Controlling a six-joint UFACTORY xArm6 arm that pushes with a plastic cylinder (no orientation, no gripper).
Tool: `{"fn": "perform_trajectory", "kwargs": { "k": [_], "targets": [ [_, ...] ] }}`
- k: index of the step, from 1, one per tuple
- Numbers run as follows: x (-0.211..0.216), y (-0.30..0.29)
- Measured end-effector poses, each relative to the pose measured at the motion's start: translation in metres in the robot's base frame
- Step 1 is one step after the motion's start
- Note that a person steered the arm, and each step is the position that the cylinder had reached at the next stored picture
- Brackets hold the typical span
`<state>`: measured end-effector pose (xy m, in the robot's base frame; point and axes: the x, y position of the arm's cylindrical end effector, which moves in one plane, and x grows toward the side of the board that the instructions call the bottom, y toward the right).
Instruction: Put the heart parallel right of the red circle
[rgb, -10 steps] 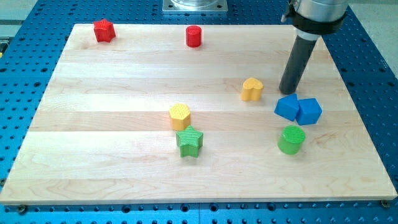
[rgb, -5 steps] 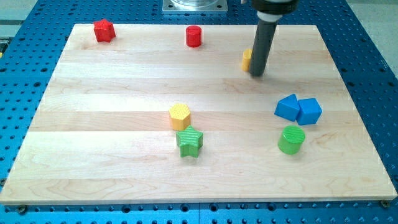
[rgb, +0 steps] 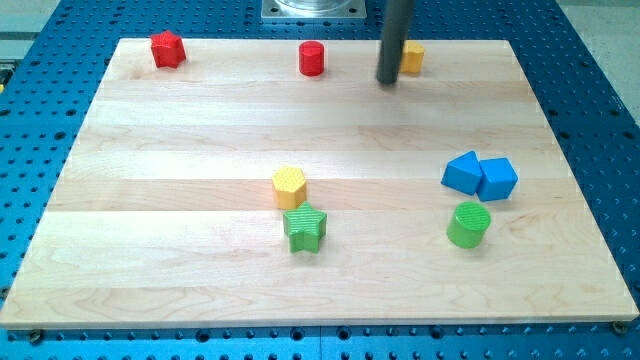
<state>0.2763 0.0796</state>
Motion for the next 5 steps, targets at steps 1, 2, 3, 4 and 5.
{"fn": "perform_trajectory", "kwargs": {
  "k": [1,2,3,4,5],
  "targets": [
    [-0.023,0.01],
    [-0.024,0.061],
    [-0.024,0.078],
    [-0.019,0.073],
    [-0.006,0.054]
  ]
}}
